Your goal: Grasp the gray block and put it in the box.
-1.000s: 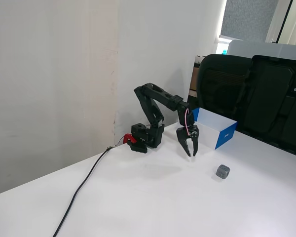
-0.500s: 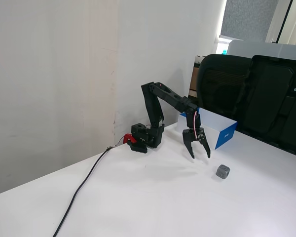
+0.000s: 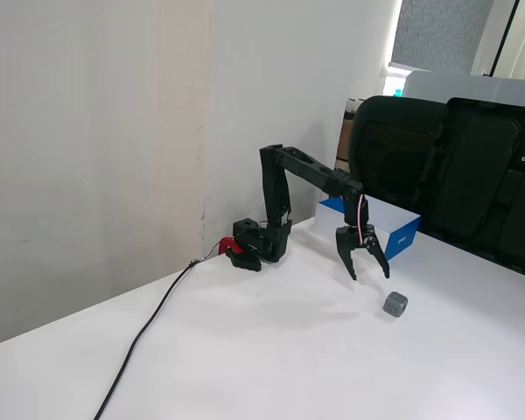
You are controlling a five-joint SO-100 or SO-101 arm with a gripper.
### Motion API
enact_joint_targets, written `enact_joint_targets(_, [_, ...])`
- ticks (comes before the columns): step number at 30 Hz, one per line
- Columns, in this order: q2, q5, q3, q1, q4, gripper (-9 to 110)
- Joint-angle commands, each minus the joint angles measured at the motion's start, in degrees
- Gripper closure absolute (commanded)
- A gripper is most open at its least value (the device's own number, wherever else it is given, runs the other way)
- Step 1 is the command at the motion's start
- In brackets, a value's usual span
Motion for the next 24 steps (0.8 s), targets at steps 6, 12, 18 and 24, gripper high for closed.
enact_joint_targets(6, [-3.25, -0.88, -9.05, -0.62, 1.23, 68])
enact_joint_targets(12, [-9.14, -0.88, -15.47, -1.14, 2.72, 68])
enact_joint_targets(18, [-14.33, -0.88, -20.83, -1.67, 3.6, 68])
enact_joint_targets(24, [-17.84, -0.88, -24.17, -1.49, 4.13, 66])
